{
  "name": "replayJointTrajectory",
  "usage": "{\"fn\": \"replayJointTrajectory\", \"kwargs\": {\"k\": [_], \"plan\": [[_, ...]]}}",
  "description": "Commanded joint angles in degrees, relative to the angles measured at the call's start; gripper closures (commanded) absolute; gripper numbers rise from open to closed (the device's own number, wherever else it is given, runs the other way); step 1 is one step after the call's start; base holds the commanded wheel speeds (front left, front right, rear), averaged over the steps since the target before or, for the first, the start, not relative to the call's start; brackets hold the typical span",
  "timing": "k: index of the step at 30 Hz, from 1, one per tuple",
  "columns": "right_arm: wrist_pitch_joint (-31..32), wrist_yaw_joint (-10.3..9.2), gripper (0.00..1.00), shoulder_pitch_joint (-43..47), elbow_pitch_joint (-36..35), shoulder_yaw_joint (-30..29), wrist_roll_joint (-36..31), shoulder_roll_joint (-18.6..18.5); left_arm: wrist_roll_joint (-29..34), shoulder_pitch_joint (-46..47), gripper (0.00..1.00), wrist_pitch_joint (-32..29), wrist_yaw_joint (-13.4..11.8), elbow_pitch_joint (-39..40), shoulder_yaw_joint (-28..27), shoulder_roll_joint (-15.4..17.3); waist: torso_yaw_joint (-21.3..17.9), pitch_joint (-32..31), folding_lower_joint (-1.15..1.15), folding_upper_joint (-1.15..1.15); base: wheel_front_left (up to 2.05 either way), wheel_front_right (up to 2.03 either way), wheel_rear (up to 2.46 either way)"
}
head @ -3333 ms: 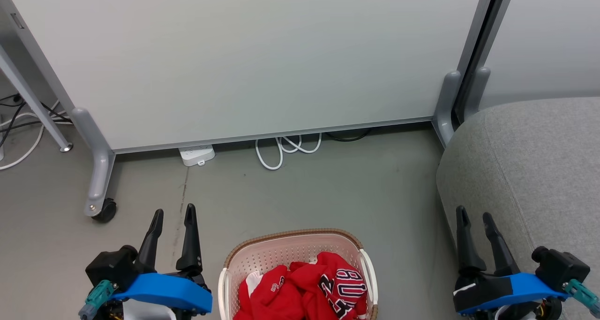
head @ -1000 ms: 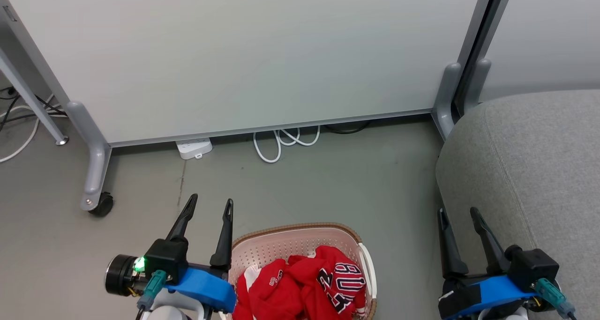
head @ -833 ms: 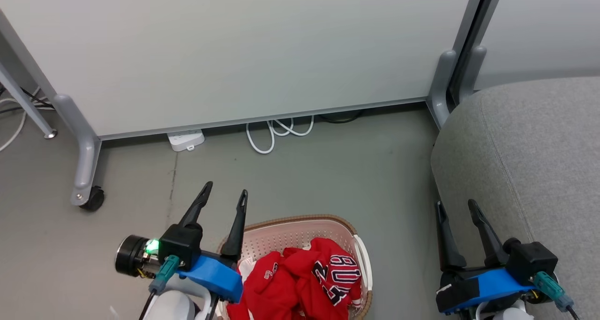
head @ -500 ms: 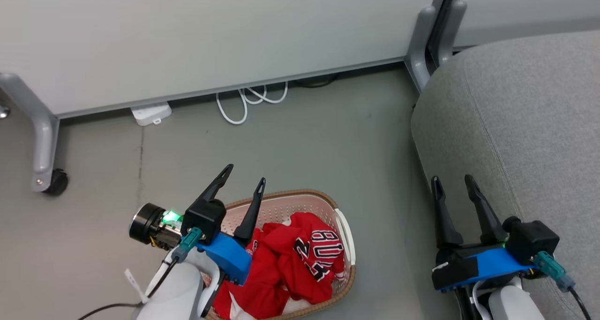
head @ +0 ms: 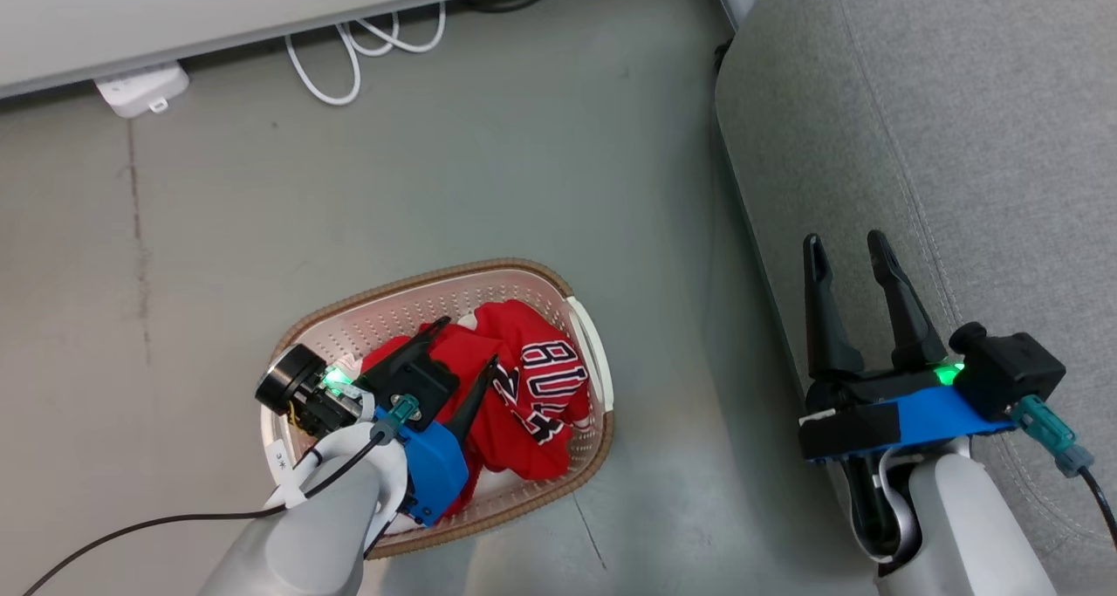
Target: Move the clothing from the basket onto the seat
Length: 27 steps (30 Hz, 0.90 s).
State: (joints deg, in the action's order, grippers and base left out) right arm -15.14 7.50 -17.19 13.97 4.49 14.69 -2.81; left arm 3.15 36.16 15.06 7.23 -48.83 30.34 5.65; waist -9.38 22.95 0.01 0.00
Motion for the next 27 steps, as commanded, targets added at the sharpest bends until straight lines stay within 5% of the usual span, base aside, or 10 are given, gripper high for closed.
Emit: {"fn": "replayJointTrajectory", "kwargs": {"k": [1,16,27], "plan": [[-0.02,-0.01,0.0,-1.35,-0.41,0.11,0.14,-0.13,0.18,1.05,0.0,0.18,0.18,-1.25,0.57,0.58,-1.48,2.99,-0.01,0.0,0.0,0.0,0.0],[-0.02,-0.02,0.0,-7.87,-2.07,1.58,1.41,-0.13,2.27,10.25,0.0,-0.81,0.29,-20.33,10.98,2.24,-3.9,14.52,-0.01,0.0,0.0,0.0,0.0],[-0.02,-0.02,0.0,-10.95,-3.02,2.46,2.56,-0.13,3.87,14.73,0.0,-8.1,0.3,-24.59,21.12,4.72,-5.98,20.42,-0.01,0.0,0.0,0.0,0.0]]}}
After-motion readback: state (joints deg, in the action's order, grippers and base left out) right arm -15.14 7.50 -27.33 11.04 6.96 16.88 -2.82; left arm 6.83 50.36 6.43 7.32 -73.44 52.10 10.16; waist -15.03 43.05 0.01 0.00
